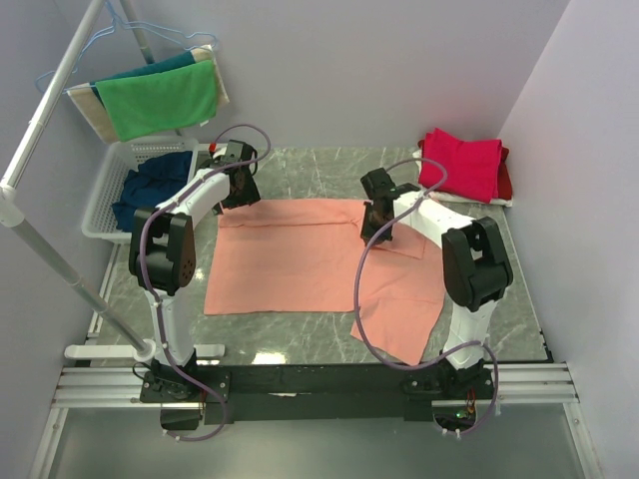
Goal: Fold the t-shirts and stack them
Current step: Fold the tshirt
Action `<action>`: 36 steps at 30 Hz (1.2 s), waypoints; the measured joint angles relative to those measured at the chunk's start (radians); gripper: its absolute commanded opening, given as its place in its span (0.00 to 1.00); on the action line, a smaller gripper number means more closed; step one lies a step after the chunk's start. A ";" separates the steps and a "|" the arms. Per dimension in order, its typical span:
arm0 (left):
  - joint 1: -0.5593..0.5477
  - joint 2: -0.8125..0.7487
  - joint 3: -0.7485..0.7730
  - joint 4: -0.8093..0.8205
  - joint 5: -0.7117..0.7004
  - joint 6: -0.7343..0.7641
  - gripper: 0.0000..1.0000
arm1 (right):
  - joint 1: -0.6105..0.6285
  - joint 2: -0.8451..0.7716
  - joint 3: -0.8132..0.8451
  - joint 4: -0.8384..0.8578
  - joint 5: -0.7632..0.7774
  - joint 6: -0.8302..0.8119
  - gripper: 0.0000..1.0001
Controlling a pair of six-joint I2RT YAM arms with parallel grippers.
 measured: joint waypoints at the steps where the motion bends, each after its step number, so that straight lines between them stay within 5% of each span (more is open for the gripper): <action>1: 0.000 0.000 0.000 0.000 0.000 0.000 0.83 | 0.008 0.000 -0.013 -0.006 -0.001 0.003 0.06; 2: 0.000 0.000 0.000 0.000 0.000 0.000 0.83 | 0.014 0.000 -0.022 -0.014 -0.002 0.008 0.09; 3: 0.000 0.000 0.000 0.000 0.000 0.000 0.83 | 0.018 0.000 -0.031 -0.019 -0.001 0.011 0.24; 6: 0.000 0.000 0.000 0.000 0.000 0.000 0.83 | 0.023 0.000 -0.045 -0.030 0.008 0.027 0.38; 11: 0.000 0.000 0.000 0.000 0.000 0.000 0.83 | 0.024 -0.006 -0.050 -0.056 0.064 0.049 0.45; 22: 0.000 0.020 0.034 0.001 -0.006 0.001 0.83 | -0.075 -0.021 0.057 -0.118 0.164 0.067 0.45; 36: 0.000 0.185 0.112 -0.045 -0.027 -0.010 0.84 | -0.196 0.277 0.306 -0.180 0.148 0.029 0.45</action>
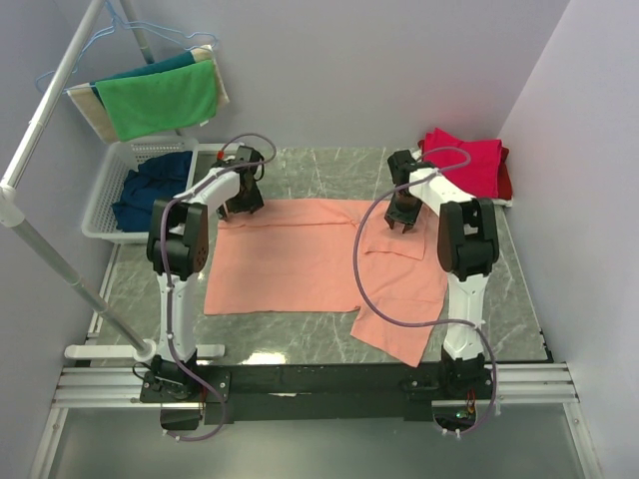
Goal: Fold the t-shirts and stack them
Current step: Fold the tshirt
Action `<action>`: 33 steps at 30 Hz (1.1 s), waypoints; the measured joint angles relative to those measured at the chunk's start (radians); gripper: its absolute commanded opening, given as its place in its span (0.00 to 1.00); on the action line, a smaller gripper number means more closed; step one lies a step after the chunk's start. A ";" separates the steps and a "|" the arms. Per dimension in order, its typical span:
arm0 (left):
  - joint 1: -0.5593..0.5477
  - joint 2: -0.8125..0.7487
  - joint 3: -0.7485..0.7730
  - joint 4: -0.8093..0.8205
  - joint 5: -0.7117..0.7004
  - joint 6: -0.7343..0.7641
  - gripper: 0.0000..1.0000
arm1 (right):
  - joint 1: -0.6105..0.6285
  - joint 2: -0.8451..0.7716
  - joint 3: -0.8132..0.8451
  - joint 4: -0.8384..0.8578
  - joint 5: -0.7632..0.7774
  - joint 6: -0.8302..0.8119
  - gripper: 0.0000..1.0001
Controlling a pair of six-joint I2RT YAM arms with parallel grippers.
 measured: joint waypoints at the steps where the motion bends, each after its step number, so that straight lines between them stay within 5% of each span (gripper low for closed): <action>1: 0.000 0.010 0.012 -0.005 0.000 -0.003 0.84 | 0.000 0.010 0.009 -0.010 -0.006 0.000 0.44; 22: 0.067 0.252 0.440 -0.175 0.013 -0.024 0.84 | -0.024 0.290 0.498 -0.217 -0.078 -0.027 0.42; 26: 0.078 0.233 0.400 -0.131 0.041 -0.009 0.85 | -0.033 0.224 0.375 -0.146 -0.077 -0.032 0.43; 33: 0.084 0.012 0.082 0.040 0.066 0.033 0.87 | -0.034 -0.085 -0.028 0.045 -0.095 -0.056 0.47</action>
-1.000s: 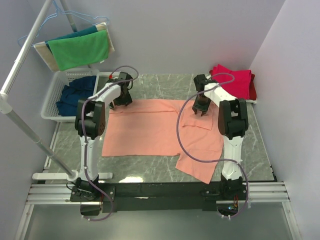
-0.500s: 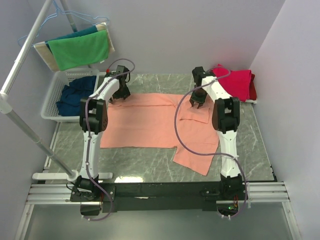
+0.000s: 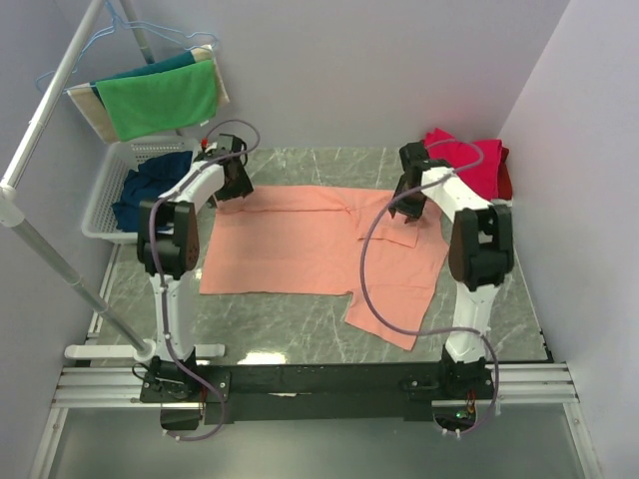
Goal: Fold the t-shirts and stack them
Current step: Fold the tshirt
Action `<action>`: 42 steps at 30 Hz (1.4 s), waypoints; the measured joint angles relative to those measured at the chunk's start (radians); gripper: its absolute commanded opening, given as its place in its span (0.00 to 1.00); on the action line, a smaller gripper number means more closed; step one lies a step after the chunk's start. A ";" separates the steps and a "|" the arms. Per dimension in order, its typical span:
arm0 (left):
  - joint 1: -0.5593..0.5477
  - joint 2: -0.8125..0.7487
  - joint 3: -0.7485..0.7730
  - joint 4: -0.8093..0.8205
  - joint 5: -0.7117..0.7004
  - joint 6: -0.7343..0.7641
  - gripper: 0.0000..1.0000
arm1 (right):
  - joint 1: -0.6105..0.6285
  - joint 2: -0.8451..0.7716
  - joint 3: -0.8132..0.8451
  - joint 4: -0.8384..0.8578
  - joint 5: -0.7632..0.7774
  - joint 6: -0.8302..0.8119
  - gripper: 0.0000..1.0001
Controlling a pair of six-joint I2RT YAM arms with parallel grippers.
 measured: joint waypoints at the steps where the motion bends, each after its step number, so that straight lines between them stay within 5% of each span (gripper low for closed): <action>1: 0.000 -0.035 -0.030 0.019 0.002 0.003 0.87 | 0.000 -0.056 -0.039 0.029 -0.003 -0.002 0.47; 10: -0.004 -0.314 -0.188 0.088 -0.011 -0.012 0.82 | 0.000 -0.314 -0.126 0.159 -0.007 -0.007 0.47; 20: -0.024 -0.697 -0.777 0.006 -0.033 -0.195 0.82 | 0.031 -0.612 -0.491 0.152 -0.026 0.016 0.47; 25: -0.024 -0.864 -0.915 -0.065 -0.048 -0.293 0.82 | 0.063 -0.737 -0.599 0.151 -0.028 0.039 0.47; 42: -0.024 -0.779 -1.067 -0.029 -0.055 -0.377 0.72 | 0.093 -0.786 -0.717 0.143 -0.021 0.091 0.46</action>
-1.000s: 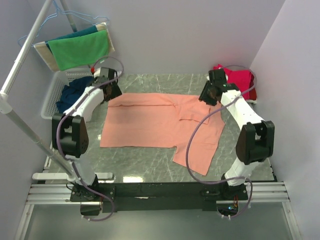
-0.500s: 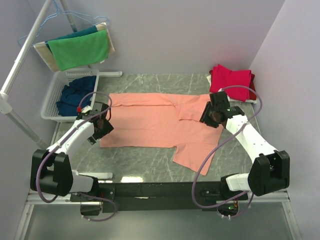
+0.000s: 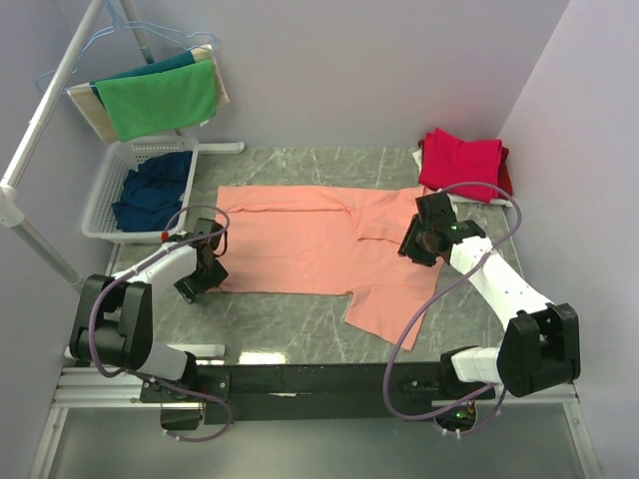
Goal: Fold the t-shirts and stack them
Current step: Fold the tshirt
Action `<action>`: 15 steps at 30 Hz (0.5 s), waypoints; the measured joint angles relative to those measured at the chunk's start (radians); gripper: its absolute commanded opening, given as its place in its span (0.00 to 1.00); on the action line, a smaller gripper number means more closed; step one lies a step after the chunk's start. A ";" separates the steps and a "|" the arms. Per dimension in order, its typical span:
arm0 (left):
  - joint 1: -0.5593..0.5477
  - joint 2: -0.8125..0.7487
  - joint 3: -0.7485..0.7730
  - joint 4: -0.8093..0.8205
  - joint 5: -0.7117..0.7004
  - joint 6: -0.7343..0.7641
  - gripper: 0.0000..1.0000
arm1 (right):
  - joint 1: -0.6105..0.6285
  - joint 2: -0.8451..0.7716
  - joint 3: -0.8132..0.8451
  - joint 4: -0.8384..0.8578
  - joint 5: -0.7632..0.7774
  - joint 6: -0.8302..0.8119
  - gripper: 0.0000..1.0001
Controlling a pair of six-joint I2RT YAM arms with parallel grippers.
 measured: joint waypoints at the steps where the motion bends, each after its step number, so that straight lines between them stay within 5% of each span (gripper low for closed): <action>1: 0.000 0.004 0.002 0.005 0.000 0.000 0.71 | 0.000 0.000 -0.002 -0.001 0.000 0.000 0.46; 7: 0.003 0.020 0.009 0.043 0.002 0.000 0.59 | 0.004 -0.003 -0.005 -0.016 0.008 0.000 0.46; 10: 0.004 0.031 0.014 0.064 0.010 -0.002 0.42 | 0.005 -0.010 -0.011 -0.023 0.010 0.000 0.45; 15: 0.005 0.052 0.027 0.100 0.022 0.001 0.27 | 0.005 -0.034 -0.032 -0.037 0.019 0.001 0.45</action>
